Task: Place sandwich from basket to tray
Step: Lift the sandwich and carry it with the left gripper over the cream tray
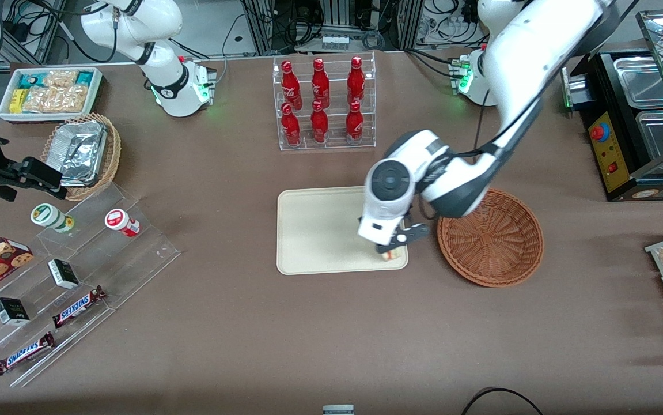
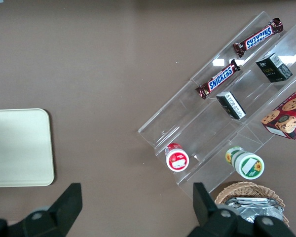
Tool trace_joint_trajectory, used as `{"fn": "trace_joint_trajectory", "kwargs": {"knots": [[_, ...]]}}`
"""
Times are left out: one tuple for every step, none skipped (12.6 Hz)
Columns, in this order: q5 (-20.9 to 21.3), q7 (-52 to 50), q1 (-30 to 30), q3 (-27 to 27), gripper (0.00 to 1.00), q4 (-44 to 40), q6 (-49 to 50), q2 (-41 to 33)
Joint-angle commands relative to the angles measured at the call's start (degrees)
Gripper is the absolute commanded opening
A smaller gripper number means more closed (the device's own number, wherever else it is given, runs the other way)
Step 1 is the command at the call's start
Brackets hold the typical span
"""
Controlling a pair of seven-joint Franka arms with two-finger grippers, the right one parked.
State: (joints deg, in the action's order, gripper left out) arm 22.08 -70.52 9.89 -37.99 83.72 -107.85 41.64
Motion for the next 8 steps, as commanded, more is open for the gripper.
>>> {"fn": "trace_joint_trajectory", "kwargs": {"knots": [[2.8,-1.4,5.0,0.3,0.12,-8.6,0.8,7.0],[3.0,-2.4,7.0,2.1,0.12,-9.9,0.5,8.1],[3.1,-2.5,9.2,3.6,0.11,-10.7,-1.5,8.8],[3.1,-3.3,10.8,4.9,0.11,-10.8,-3.7,9.6],[3.1,-4.4,12.8,6.6,0.11,-11.3,-5.4,10.6],[3.1,-4.6,14.7,8.5,0.11,-12.3,-6.5,11.5],[3.0,-4.8,15.8,9.5,0.11,-13.1,-6.6,12.2],[2.9,-5.2,15.9,9.5,0.11,-13.1,-6.6,12.2]]}}
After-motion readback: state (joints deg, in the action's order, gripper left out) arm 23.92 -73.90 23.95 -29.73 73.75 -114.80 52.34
